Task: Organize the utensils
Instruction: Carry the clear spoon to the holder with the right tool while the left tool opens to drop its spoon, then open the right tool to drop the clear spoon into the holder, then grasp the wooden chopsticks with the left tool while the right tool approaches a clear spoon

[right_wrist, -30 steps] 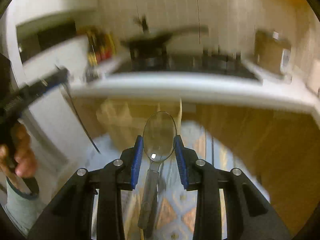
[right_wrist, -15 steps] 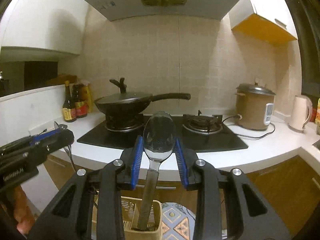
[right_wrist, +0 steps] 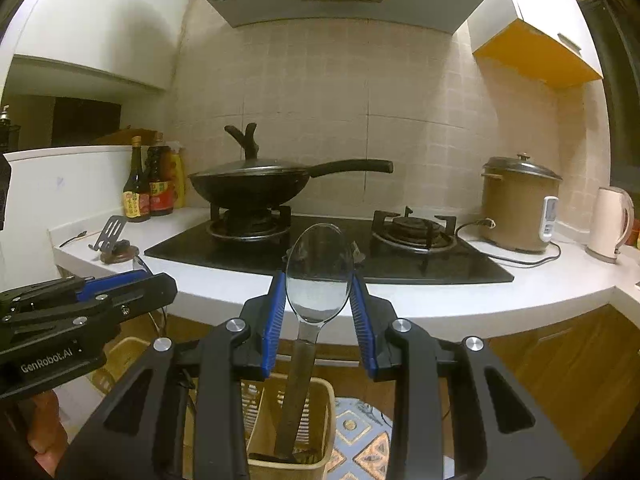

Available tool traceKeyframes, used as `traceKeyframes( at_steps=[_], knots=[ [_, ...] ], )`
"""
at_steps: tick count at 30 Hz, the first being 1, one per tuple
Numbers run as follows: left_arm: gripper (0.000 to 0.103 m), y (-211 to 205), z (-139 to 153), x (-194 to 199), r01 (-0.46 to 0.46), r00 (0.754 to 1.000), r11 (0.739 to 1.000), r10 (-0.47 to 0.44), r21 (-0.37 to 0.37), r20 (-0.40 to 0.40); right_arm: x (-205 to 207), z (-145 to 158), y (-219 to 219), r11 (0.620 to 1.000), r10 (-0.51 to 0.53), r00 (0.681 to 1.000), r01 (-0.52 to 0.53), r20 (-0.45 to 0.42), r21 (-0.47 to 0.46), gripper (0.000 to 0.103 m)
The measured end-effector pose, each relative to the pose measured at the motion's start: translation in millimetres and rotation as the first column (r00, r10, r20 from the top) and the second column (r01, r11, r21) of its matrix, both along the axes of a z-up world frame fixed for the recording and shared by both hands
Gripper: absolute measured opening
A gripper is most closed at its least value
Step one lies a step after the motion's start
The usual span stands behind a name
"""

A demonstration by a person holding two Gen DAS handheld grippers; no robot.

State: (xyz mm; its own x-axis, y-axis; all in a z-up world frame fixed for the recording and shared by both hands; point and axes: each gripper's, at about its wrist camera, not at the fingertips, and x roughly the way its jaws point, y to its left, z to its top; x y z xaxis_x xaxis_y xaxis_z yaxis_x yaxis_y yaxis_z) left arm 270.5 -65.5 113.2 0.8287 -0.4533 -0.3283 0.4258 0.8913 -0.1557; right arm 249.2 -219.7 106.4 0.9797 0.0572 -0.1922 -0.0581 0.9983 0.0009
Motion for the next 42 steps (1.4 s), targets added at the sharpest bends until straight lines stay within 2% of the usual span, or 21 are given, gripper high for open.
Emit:
traceKeyframes(
  at_steps=[2, 7, 13, 20, 26, 28, 29, 32, 34, 36, 38, 42],
  knots=[
    [0.031, 1, -3, -3, 0.01, 1.0, 1.0, -0.01, 0.007, -0.009, -5, -1, -1, 1.0, 0.001, 1.0, -0.001, -0.001, 0.004, 0.03],
    [0.034, 9, -2, -13, 0.016, 1.0, 1.0, -0.016, -0.012, -0.023, -14, -2, -5, 0.998, 0.054, 0.996, -0.052, -0.076, 0.025, 0.03],
    [0.038, 21, 8, -35, 0.011, 1.0, 1.0, -0.011, -0.022, -0.017, -28, 3, -22, 0.992, 0.093, 0.987, -0.081, -0.132, 0.097, 0.03],
    [0.038, 31, 11, -41, 0.001, 1.0, 0.999, -0.002, -0.035, -0.024, -37, 7, -44, 0.987, 0.103, 0.981, -0.081, -0.162, 0.138, 0.03],
    [0.038, 43, 6, -44, 0.005, 0.997, 0.999, -0.009, -0.051, -0.073, -42, 2, -65, 0.975, 0.128, 0.968, -0.083, -0.216, 0.207, 0.03],
    [0.038, 45, 5, -50, 0.012, 0.994, 0.999, -0.016, -0.039, -0.105, -49, -1, -69, 0.975, 0.133, 0.956, -0.079, -0.26, 0.208, 0.037],
    [0.038, 46, 4, -53, 0.011, 0.993, 1.0, -0.014, -0.027, -0.119, -51, -2, -69, 0.976, 0.134, 0.951, -0.079, -0.278, 0.202, 0.048],
    [0.041, 49, -6, -67, 0.021, 0.979, 1.0, -0.018, 0.014, -0.205, -63, -13, -63, 0.985, 0.133, 0.922, -0.083, -0.364, 0.149, 0.051],
    [0.041, 53, -19, -74, 0.037, 0.959, 0.999, -0.03, 0.023, -0.283, -67, -25, -58, 0.987, 0.137, 0.89, -0.087, -0.435, 0.132, 0.051],
    [0.041, 59, -36, -81, 0.047, 0.934, 0.999, -0.035, 0.025, -0.355, -66, -41, -52, 0.985, 0.161, 0.842, -0.103, -0.516, 0.14, 0.051],
    [0.041, 65, -51, -85, 0.05, 0.909, 0.998, -0.033, 0.03, -0.416, -66, -64, -41, 0.978, 0.202, 0.773, -0.131, -0.601, 0.161, 0.051],
    [0.041, 75, -83, -95, 0.064, 0.856, 0.997, -0.028, 0.052, -0.516, -62, -102, -19, 0.975, 0.221, 0.662, -0.152, -0.716, 0.161, 0.051]
  ],
)
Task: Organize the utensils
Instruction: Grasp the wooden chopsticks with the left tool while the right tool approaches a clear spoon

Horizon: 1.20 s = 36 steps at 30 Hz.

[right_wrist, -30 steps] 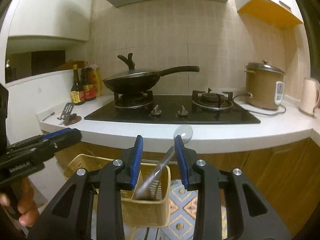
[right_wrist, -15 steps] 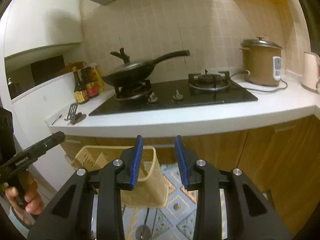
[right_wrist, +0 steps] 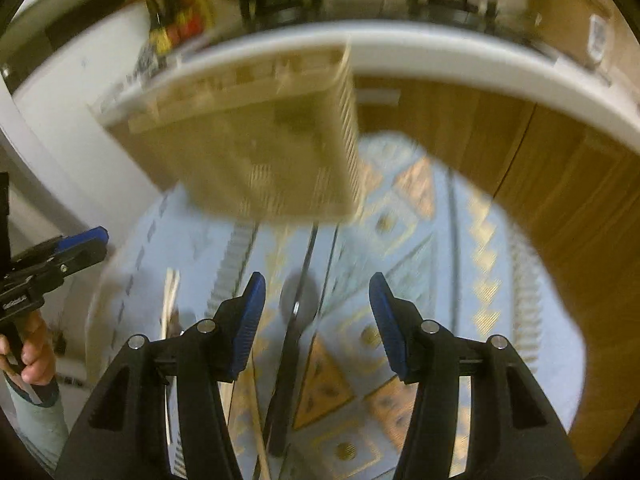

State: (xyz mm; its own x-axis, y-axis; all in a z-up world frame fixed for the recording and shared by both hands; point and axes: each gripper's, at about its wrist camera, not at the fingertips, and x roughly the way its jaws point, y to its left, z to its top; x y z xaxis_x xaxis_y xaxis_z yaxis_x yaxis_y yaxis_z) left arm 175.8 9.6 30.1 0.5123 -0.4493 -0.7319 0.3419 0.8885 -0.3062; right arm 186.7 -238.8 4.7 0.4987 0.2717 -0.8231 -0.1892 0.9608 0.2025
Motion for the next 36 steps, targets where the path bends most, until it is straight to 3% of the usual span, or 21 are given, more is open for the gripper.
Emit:
traceKeyframes(
  at_steps=[4, 8, 14, 22, 26, 36],
  knots=[
    [0.04, 7, -33, 3, 0.016, 0.989, 0.999, -0.02, -0.031, -0.148, 6, -29, 15, 1.0, 0.016, 0.992, -0.018, -0.125, -0.014, 0.051],
    [0.038, 8, -53, 6, 0.007, 0.978, 0.999, -0.018, -0.051, -0.206, 8, -43, 24, 0.999, 0.005, 0.985, -0.013, -0.172, -0.044, 0.051],
    [0.027, -7, -70, 10, -0.011, 0.974, 1.0, 0.008, -0.013, -0.226, 13, -54, 29, 0.997, -0.013, 0.978, -0.003, -0.209, -0.076, 0.051],
    [0.019, -13, -87, 20, -0.058, 0.969, 0.998, 0.065, 0.035, -0.238, 19, -57, 32, 0.996, -0.009, 0.978, -0.01, -0.207, -0.094, 0.051],
    [0.009, -12, -87, 22, -0.069, 0.97, 0.997, 0.078, 0.045, -0.232, 19, -55, 30, 0.996, -0.009, 0.979, -0.011, -0.205, -0.094, 0.051],
    [0.004, 8, -87, 24, -0.046, 0.968, 0.999, 0.041, -0.014, -0.249, 27, -57, 31, 0.996, 0.004, 0.98, -0.022, -0.2, -0.088, 0.051]
  ],
)
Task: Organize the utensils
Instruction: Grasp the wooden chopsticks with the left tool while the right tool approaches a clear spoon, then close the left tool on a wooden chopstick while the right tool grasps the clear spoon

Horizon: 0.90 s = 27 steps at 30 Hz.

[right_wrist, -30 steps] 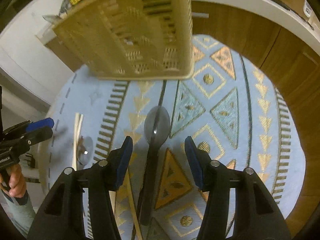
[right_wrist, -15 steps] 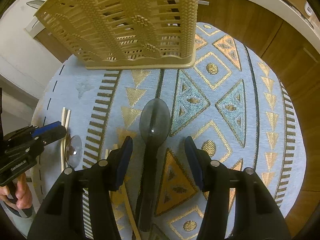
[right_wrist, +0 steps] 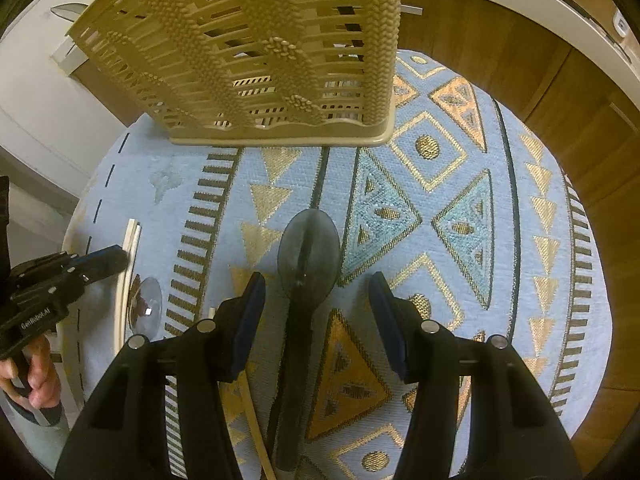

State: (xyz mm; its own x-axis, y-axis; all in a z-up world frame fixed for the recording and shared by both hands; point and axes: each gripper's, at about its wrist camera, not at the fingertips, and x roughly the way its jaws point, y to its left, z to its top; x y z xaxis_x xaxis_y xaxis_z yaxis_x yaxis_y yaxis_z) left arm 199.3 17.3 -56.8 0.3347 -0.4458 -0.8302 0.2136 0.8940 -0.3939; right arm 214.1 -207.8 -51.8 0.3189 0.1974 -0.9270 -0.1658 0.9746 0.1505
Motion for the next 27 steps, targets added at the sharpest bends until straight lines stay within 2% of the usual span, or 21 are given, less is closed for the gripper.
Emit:
traceKeyframes(
  at_steps=[4, 6, 12, 19, 23, 27],
  knots=[
    [0.003, 16, 3, 0, 0.006, 1.0, 0.996, -0.009, -0.093, -0.027, -2, 0, -1, 1.0, 0.006, 1.0, -0.006, 0.003, -0.007, 0.051],
    [0.003, 23, 6, -1, -0.001, 1.0, 0.994, -0.002, -0.108, -0.029, -3, 0, -1, 1.0, 0.005, 1.0, -0.005, 0.002, -0.006, 0.051],
    [0.003, 42, 4, 4, -0.048, 0.998, 0.997, 0.046, -0.066, -0.031, -5, 0, 0, 1.0, 0.003, 1.0, -0.003, 0.007, -0.011, 0.051],
    [0.005, 45, 3, 5, -0.039, 0.999, 0.999, 0.038, -0.021, -0.034, -6, 0, 2, 1.0, -0.002, 1.0, 0.002, -0.008, -0.013, 0.051],
    [0.023, 42, 3, 5, -0.022, 0.999, 1.0, 0.023, 0.004, -0.034, -3, 0, -5, 0.999, -0.026, 0.999, 0.027, -0.032, 0.018, 0.051],
    [0.023, 31, 3, 5, 0.013, 0.999, 0.999, -0.011, 0.052, -0.032, 0, -2, -6, 0.999, -0.039, 0.998, 0.04, -0.04, 0.01, 0.051]
  ],
)
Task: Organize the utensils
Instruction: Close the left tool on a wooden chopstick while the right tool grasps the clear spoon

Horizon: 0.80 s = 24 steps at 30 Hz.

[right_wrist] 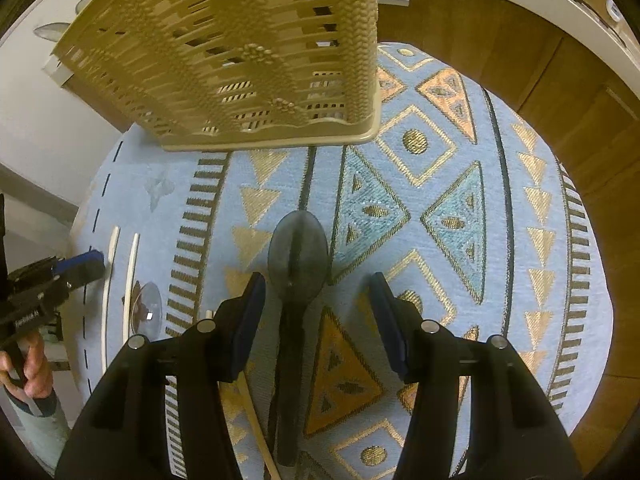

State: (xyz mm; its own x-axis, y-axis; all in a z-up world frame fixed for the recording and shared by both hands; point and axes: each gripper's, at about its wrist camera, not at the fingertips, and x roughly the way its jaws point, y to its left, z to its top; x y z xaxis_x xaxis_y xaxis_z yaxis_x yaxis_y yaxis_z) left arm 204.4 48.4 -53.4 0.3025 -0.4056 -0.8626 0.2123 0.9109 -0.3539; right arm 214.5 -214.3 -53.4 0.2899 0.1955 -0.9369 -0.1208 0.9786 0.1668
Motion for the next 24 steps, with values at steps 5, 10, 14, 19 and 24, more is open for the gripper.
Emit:
traceKeyframes(
  at_steps=[5, 10, 14, 19, 24],
  knots=[
    [0.023, -17, 3, 2, 0.026, 0.999, 0.995, -0.028, 0.097, 0.016, 2, -2, 17, 0.996, 0.022, 1.0, -0.02, 0.022, -0.082, 0.051],
    [0.024, -42, 3, -2, 0.058, 0.996, 0.963, -0.073, 0.264, 0.046, -2, 0, 42, 0.981, 0.07, 0.995, -0.057, 0.064, -0.186, 0.034],
    [0.008, -57, 1, -9, 0.064, 0.991, 0.925, -0.103, 0.375, 0.087, -2, 2, 50, 0.976, 0.093, 0.993, -0.076, 0.075, -0.202, 0.029],
    [0.003, -51, 4, -13, 0.05, 0.99, 0.968, -0.08, 0.246, 0.114, -16, 6, 41, 0.988, 0.097, 0.989, -0.083, 0.107, -0.132, 0.028],
    [0.003, -37, 22, -21, 0.018, 0.979, 0.997, -0.032, 0.072, 0.2, -37, 30, 20, 0.993, 0.107, 0.971, -0.093, 0.214, -0.074, 0.028]
  ],
)
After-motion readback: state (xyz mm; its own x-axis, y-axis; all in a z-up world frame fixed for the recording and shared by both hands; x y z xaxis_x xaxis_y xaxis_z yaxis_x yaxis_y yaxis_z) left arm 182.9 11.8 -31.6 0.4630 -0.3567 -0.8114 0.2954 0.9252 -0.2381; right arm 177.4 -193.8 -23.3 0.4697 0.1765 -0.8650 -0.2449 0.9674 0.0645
